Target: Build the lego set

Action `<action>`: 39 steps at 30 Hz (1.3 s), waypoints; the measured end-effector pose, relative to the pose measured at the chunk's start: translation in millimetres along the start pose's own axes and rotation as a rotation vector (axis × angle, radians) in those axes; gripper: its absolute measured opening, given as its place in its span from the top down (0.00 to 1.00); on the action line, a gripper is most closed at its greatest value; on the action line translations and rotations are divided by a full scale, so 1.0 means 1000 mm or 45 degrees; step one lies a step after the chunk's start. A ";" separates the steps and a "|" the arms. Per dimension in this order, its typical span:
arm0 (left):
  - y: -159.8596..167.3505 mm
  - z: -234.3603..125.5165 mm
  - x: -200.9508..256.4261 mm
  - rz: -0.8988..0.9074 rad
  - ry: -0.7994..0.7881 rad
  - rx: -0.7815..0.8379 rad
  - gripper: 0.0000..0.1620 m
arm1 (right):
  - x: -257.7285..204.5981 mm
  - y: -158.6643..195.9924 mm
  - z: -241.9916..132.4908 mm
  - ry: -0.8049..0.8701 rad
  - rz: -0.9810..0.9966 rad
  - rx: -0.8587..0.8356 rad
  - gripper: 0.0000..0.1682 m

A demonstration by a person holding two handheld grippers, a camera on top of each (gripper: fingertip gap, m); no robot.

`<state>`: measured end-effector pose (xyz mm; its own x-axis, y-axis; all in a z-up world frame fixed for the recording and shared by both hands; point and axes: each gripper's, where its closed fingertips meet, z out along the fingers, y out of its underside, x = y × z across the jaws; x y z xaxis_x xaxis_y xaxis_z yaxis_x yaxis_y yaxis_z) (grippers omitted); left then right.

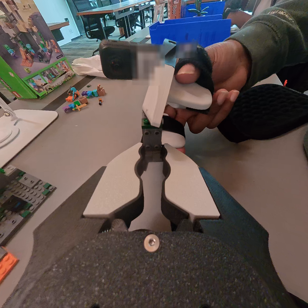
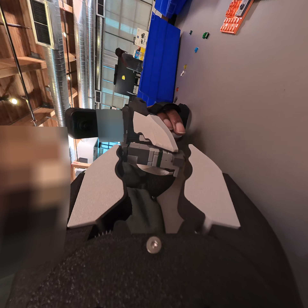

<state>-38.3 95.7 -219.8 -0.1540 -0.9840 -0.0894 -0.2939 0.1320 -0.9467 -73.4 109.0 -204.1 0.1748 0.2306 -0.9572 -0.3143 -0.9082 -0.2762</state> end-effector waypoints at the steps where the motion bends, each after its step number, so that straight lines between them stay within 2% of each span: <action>1: 0.000 0.000 0.001 0.015 -0.002 -0.001 0.89 | -0.001 0.000 0.000 -0.012 0.003 0.004 0.58; 10: 0.000 0.001 0.009 0.121 0.011 -0.033 0.88 | -0.002 0.008 -0.003 -0.082 0.034 0.065 0.59; 17: -0.014 -0.002 0.009 0.167 -0.022 0.040 0.88 | -0.017 0.005 -0.006 -0.136 -0.045 0.099 0.58; 20: -0.013 -0.001 0.008 0.235 -0.060 0.029 0.88 | -0.026 0.001 -0.007 -0.188 -0.026 0.114 0.47; 22: -0.014 -0.001 0.010 0.232 -0.052 0.032 0.89 | -0.027 0.000 -0.007 -0.188 -0.021 0.118 0.46; 31: -0.017 -0.002 0.008 0.310 -0.116 0.036 0.89 | -0.022 0.011 -0.007 -0.159 -0.047 0.095 0.51; 34: -0.019 -0.003 0.007 0.358 -0.153 0.039 0.89 | -0.025 0.011 -0.006 -0.178 -0.083 0.113 0.59; 39: -0.030 -0.008 0.009 0.553 -0.269 0.070 0.89 | -0.034 0.016 -0.006 -0.146 -0.309 0.100 0.57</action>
<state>-38.2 83.4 -190.0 -0.0551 -0.8426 -0.5357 -0.1935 0.5353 -0.8222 -78.5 84.7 -175.6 0.1488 0.4803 -0.8644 -0.3479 -0.7928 -0.5004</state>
